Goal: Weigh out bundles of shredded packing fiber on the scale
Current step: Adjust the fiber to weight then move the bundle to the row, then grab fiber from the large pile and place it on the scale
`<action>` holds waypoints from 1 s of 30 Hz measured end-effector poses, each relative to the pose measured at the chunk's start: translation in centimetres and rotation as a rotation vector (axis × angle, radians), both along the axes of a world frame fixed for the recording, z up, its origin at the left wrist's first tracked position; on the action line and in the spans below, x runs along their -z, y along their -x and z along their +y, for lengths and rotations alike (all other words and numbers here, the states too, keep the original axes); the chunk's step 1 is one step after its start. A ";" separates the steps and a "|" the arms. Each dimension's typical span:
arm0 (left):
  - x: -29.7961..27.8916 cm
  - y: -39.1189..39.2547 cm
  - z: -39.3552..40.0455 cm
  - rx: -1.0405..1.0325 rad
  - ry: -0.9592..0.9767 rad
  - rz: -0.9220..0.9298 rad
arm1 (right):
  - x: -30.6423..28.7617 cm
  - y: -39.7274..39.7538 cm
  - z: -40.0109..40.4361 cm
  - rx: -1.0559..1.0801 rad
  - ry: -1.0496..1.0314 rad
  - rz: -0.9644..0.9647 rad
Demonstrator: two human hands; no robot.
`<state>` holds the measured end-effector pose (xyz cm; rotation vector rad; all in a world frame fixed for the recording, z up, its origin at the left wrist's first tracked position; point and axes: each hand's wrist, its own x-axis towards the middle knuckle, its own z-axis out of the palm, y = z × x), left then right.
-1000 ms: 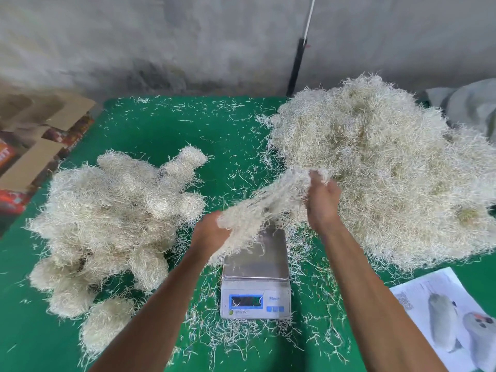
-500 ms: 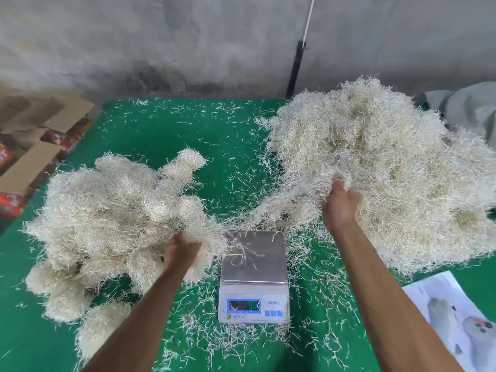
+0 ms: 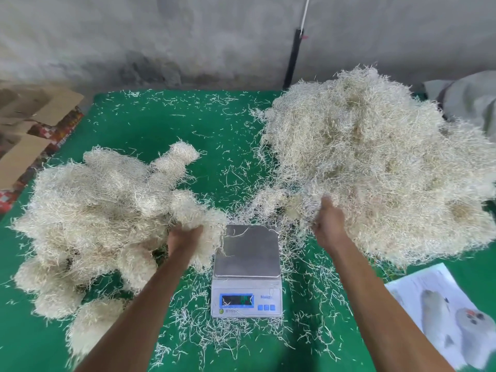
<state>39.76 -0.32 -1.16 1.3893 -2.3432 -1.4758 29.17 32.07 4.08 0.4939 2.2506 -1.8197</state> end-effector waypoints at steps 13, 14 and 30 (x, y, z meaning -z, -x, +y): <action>0.4 0.1 1.6 0.035 -0.002 -0.013 | -12.5 12.1 4.3 0.124 0.632 0.119; 0.5 0.1 1.8 0.034 -0.001 0.007 | -12.5 12.2 4.4 0.104 0.741 0.078; -4.9 4.3 10.5 0.291 -0.334 0.190 | -2.7 0.4 -1.0 -0.517 -0.079 -0.050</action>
